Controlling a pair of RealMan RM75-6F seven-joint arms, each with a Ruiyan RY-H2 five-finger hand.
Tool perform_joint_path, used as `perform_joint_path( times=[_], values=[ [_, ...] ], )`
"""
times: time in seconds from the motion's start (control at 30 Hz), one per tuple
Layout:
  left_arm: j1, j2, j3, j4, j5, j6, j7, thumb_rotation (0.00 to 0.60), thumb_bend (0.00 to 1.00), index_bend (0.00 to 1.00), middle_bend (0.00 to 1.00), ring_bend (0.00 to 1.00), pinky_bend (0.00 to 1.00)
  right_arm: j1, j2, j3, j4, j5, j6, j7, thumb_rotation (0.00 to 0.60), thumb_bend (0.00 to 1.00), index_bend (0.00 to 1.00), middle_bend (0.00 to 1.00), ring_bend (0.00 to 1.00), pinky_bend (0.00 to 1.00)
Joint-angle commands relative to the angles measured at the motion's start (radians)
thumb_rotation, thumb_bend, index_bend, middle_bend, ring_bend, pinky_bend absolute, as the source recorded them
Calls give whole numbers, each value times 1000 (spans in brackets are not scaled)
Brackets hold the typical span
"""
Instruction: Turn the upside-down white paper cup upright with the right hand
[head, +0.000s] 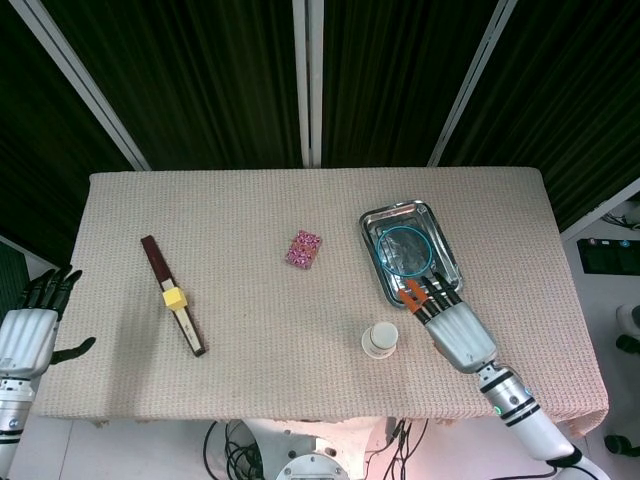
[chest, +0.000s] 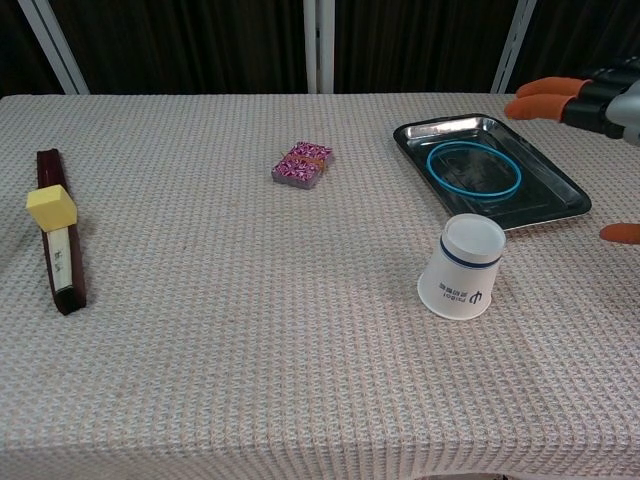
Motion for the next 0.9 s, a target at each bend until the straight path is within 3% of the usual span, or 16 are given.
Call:
perform_joint_path(
  times=[0.03,0.3,0.67,0.9],
  values=[
    [-1,2,1,1,-2,-4,-2,600,136,22,0,0,103,72,-11,-7,-100,102,-119,-206,600,96,0,0,0,0],
    [-3,3,1,0,2,-6,-4,600,136,22,0,0,103,144,-105,-23,-97,302,-144,-473,600,107,0,0,0,0],
    [-2,3,2,2,1,-7,-6,600,136,22,0,0,103,197,-198,-51,-41,330,-106,-530,600,135,0,9,0,0],
    [-3,4,2,3,-1,-11,-10,600,137,22,0,0,103,220,-235,-67,0,320,-82,-537,600,173,0,185,0,0]
  ],
)
